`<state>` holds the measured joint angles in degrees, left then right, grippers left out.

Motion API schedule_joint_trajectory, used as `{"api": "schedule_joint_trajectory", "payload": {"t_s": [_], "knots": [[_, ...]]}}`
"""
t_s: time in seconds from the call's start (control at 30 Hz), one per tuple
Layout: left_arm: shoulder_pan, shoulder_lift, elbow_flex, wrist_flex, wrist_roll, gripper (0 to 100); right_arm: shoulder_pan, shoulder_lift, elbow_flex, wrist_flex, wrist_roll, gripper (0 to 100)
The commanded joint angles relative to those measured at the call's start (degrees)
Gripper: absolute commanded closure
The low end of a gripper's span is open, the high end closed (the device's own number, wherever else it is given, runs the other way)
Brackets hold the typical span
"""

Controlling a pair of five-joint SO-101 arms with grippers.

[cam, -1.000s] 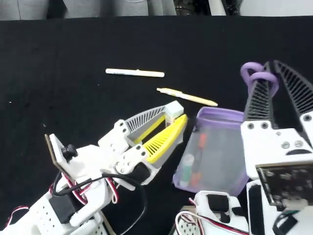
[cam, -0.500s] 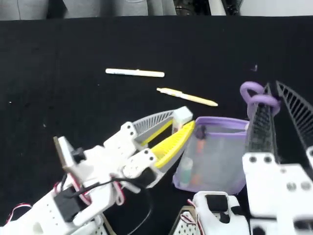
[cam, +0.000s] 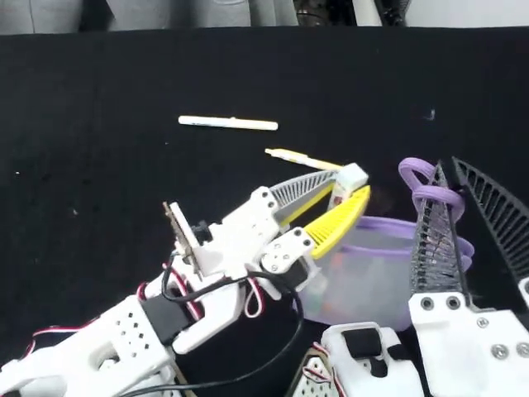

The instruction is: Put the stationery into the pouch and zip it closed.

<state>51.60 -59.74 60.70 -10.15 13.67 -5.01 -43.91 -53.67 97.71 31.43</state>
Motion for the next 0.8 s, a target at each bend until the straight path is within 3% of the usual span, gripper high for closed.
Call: {"api": "schedule_joint_trajectory", "payload": {"t_s": [0.0, 0.17, 0.33, 0.53, 0.77], "knots": [[1.7, 1.8, -1.5, -0.4, -0.4, 97, -0.8, 0.2, -0.8, 0.3, 0.4, 98.5], [2.3, -0.5, -2.1, -0.4, -0.4, 97, -1.0, 0.3, -0.7, 0.3, 0.4, 98.5], [8.5, -4.3, -2.2, -0.4, -0.4, 97, -1.0, 0.3, -0.7, 0.3, 0.4, 98.5], [13.4, -5.4, -1.6, -0.4, -9.8, 97, -1.0, 0.3, -0.7, 0.3, 0.4, 98.5], [13.2, -6.0, 0.7, -0.4, -10.5, 97, -0.8, 0.3, -0.7, 0.1, 0.4, 98.5]]}}
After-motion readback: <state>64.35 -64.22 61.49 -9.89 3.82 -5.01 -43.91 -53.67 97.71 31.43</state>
